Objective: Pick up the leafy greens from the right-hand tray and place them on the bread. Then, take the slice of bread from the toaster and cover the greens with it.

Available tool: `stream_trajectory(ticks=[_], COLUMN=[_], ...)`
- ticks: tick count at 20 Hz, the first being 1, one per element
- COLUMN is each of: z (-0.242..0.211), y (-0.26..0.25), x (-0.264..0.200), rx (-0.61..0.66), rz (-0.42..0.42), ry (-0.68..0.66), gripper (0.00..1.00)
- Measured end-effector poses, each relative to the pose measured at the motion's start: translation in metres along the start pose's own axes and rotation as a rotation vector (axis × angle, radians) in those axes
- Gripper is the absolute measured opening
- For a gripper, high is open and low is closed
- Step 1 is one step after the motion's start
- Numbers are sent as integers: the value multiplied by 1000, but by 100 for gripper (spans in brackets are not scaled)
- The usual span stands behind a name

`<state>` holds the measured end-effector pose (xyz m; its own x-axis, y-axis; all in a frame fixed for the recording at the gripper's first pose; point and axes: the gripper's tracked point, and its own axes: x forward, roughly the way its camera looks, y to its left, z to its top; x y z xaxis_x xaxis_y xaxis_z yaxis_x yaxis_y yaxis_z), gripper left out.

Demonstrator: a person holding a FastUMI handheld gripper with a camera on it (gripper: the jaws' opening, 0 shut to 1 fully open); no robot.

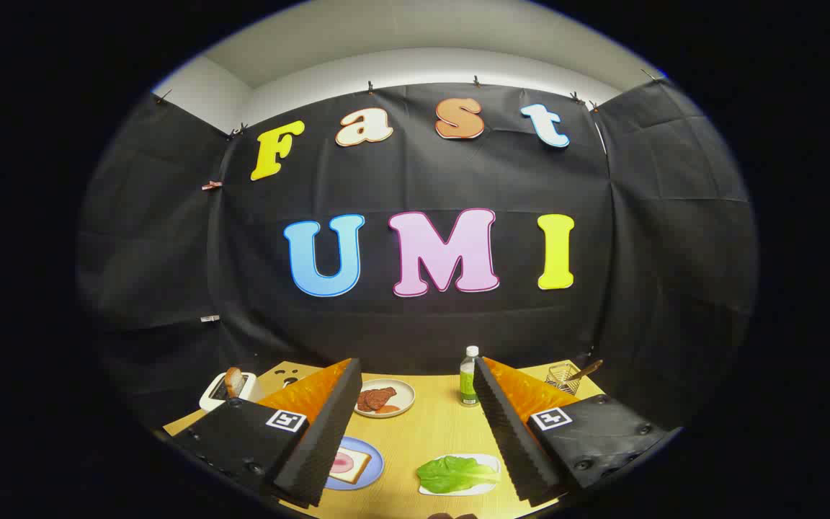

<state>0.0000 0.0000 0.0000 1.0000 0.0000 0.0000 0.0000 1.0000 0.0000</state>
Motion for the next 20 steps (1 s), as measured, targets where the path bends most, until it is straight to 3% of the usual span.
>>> stream_trajectory(ticks=[10,20], z=[-13,-7], y=[-1,-34], x=[1,2], rx=[-4,-6], rz=[21,-35], ry=[33,14], gripper=[97,97])
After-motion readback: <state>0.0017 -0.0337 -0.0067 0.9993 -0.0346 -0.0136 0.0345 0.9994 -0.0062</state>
